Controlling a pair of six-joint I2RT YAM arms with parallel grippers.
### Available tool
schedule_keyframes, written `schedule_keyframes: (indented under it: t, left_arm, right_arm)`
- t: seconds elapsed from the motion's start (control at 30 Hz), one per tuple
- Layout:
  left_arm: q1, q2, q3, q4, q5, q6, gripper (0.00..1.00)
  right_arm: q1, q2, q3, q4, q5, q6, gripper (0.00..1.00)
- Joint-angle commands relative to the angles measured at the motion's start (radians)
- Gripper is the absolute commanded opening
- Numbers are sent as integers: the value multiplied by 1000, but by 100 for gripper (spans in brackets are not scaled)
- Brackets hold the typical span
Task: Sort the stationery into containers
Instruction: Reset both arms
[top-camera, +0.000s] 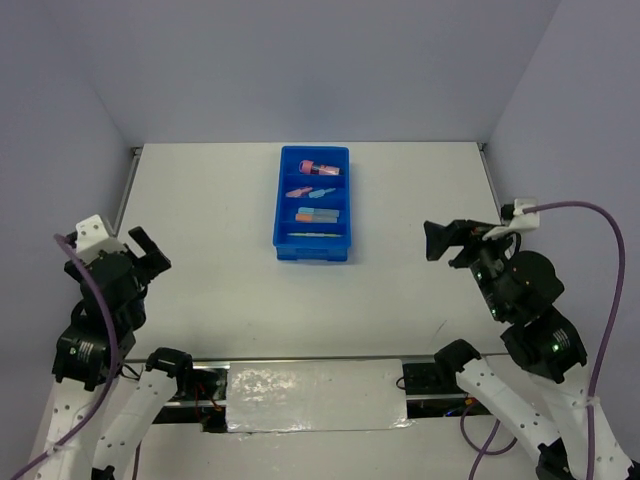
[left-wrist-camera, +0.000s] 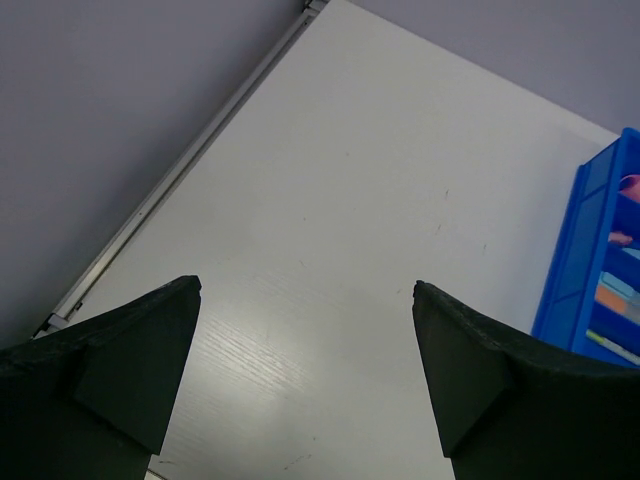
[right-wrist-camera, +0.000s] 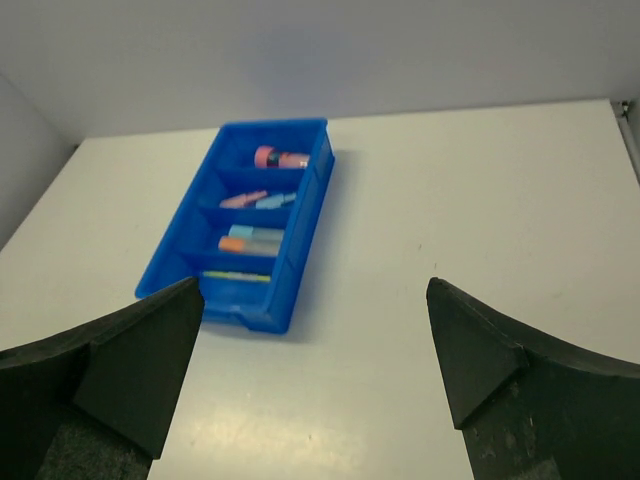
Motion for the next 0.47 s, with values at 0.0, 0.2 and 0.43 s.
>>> schedule_keyframes:
  t: [0.0,0.2,0.43]
  left_arm:
    - [6,-50,68,-60,27,-25,99]
    - [4,-131,103,-131,70,-14,99]
    - [6,-169,132,-169,71,10,99]
  right_arm:
    - [2,-71,-35,-134,-69,54,100]
    - [3,-159,-52,-230,-22,39,100]
    - [3,-206,-34,-276,-16,40,100]
